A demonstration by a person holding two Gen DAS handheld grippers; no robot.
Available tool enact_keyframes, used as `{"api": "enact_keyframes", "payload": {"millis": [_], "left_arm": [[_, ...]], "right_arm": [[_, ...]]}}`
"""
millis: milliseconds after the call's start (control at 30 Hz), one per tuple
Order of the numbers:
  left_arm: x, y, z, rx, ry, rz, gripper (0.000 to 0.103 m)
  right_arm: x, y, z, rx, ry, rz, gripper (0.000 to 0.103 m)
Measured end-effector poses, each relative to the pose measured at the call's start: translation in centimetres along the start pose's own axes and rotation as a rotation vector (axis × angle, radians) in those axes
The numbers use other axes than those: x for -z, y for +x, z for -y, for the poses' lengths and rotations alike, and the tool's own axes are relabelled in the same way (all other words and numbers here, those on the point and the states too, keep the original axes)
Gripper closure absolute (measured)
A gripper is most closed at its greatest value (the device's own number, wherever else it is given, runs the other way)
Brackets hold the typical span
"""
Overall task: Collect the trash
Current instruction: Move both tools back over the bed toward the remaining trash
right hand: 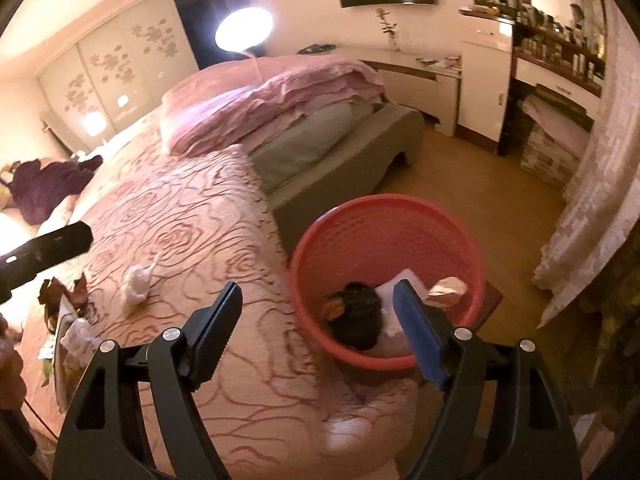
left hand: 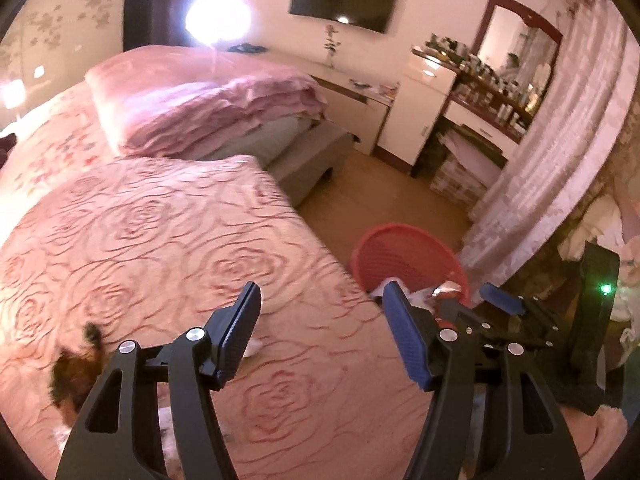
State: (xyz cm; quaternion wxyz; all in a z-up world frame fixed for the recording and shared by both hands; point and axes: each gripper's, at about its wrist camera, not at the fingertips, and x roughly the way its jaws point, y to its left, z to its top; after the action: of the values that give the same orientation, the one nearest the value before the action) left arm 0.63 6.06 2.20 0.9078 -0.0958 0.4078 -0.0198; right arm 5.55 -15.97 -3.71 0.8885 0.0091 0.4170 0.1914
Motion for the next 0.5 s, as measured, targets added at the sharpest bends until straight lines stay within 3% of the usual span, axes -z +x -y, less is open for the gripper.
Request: {"api": "enact_keyframes", "payload": {"millis": [500], "left_arm": [[1.5,-5.7,-11.3,-0.166,-0.173,0.071,0.042]], "right_arm": [[0.2,1.2,-7.0,-0.104,-0.123,-0.044,0.028]]}}
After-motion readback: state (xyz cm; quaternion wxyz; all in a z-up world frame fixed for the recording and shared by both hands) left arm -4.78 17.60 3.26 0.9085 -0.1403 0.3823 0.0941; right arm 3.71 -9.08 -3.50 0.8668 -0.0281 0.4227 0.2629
